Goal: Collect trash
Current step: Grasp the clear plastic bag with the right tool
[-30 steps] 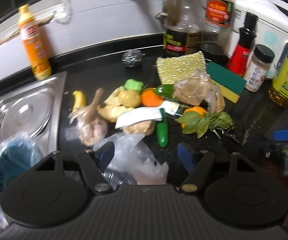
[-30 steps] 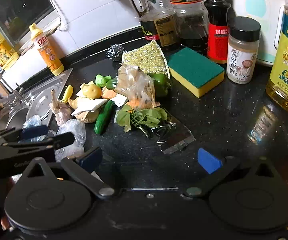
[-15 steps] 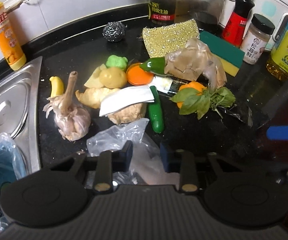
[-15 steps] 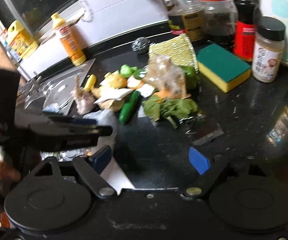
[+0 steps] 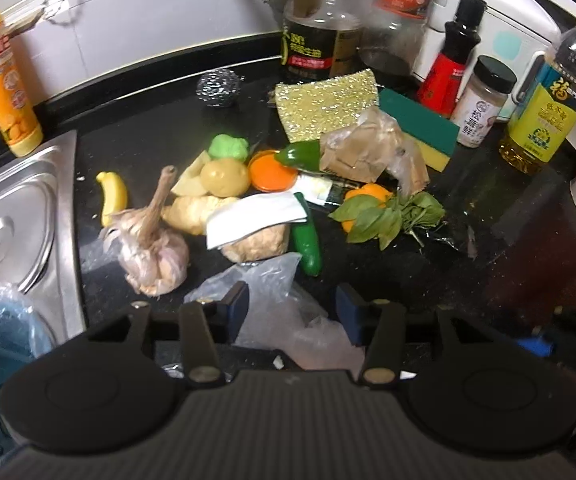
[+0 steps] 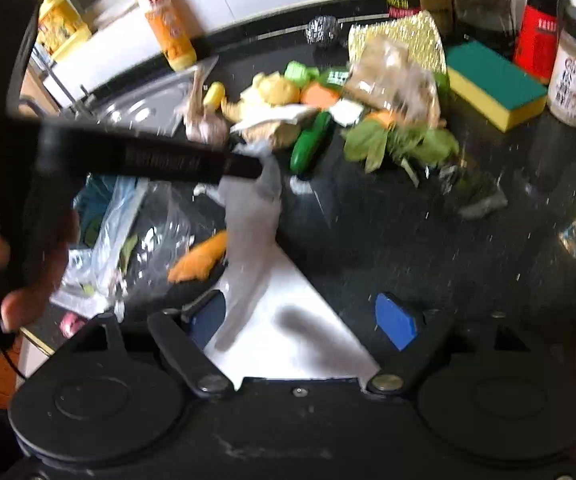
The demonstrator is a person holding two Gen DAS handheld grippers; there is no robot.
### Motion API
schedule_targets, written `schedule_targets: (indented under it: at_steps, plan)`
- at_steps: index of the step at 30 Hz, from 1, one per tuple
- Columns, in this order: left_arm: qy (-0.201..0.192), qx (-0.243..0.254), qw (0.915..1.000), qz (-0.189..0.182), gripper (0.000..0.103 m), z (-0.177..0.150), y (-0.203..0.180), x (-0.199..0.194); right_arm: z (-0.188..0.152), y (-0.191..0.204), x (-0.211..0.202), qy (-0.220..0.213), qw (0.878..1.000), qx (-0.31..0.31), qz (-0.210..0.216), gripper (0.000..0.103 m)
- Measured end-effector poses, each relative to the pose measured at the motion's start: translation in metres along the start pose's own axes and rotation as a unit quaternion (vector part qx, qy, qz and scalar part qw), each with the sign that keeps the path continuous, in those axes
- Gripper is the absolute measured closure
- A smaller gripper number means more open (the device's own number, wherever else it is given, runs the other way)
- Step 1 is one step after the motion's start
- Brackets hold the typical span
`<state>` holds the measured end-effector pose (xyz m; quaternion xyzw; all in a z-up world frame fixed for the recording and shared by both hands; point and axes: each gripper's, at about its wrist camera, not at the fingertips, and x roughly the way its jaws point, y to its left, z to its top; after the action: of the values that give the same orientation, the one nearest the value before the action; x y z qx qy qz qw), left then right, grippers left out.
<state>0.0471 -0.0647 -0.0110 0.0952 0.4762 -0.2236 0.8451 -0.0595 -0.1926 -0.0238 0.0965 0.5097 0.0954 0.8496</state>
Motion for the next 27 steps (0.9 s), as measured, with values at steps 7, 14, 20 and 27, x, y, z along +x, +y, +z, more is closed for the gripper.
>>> schedule_targets:
  at_steps: [7, 14, 20, 27]
  plan:
    - [0.028, 0.002, 0.9989, -0.038, 0.049, -0.006, 0.000, 0.010, -0.029, 0.026, 0.010, 0.021, 0.999, -0.007, -0.037, 0.019]
    - [0.024, 0.008, 0.9977, -0.063, 0.042, -0.011, 0.000, 0.004, -0.050, 0.059, 0.028, 0.000, 0.989, -0.084, -0.126, 0.019]
    - [0.033, 0.016, 0.9978, -0.055, 0.041, -0.011, -0.001, 0.004, -0.051, 0.043, 0.021, -0.038, 0.987, -0.059, -0.142, 0.051]
    - [0.055, 0.021, 0.9976, -0.038, 0.041, -0.009, -0.016, 0.017, -0.032, -0.018, 0.006, -0.067, 0.986, 0.034, -0.150, 0.092]
